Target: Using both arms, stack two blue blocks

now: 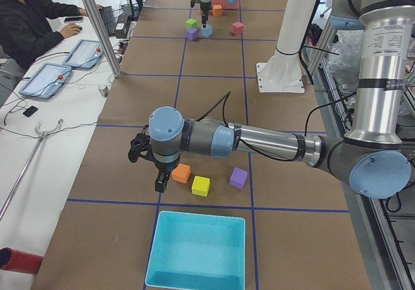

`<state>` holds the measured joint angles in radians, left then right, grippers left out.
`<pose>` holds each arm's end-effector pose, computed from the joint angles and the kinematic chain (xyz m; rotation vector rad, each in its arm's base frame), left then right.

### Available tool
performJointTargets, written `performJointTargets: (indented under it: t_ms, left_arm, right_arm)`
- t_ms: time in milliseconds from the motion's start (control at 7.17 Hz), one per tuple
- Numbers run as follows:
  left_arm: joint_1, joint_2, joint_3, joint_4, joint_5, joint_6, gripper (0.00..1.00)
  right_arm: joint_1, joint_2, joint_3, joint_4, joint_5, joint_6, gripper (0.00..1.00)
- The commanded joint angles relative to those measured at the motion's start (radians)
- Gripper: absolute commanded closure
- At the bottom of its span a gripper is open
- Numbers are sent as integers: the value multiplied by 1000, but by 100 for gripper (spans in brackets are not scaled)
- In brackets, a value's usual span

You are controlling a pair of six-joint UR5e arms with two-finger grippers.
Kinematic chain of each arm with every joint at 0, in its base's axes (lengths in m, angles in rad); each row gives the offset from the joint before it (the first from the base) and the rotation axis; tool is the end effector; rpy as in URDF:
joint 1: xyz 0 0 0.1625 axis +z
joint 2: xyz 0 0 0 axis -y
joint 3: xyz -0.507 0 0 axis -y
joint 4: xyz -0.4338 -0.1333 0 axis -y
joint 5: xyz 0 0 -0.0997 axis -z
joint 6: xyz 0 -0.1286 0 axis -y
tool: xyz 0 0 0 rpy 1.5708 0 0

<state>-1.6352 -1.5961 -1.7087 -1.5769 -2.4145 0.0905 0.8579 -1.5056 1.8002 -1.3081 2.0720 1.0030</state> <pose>-0.0728 -0.5500 0.6663 0.2238 0.8270 0.0959 -0.3334 -0.4949 0.5855 -0.0125 -0.7318 0.1374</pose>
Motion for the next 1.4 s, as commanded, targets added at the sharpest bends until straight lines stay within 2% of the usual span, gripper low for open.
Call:
performJointTargets:
  t_ms: [0, 558, 837, 1256]
  left_arm:
    - [0, 1, 0, 0, 0, 0, 0]
    - [0, 7, -2, 0, 0, 0, 0]
    - [0, 7, -3, 0, 0, 0, 0]
    - [0, 7, -5, 0, 0, 0, 0]
  right_arm:
    - [-14, -1, -1, 6, -6, 20, 0]
    - [-16, -5, -5, 35, -6, 77, 0]
    - [-16, -16, -9, 38, -36, 95, 0]
    - [-85, 1, -44, 102, -76, 186, 0]
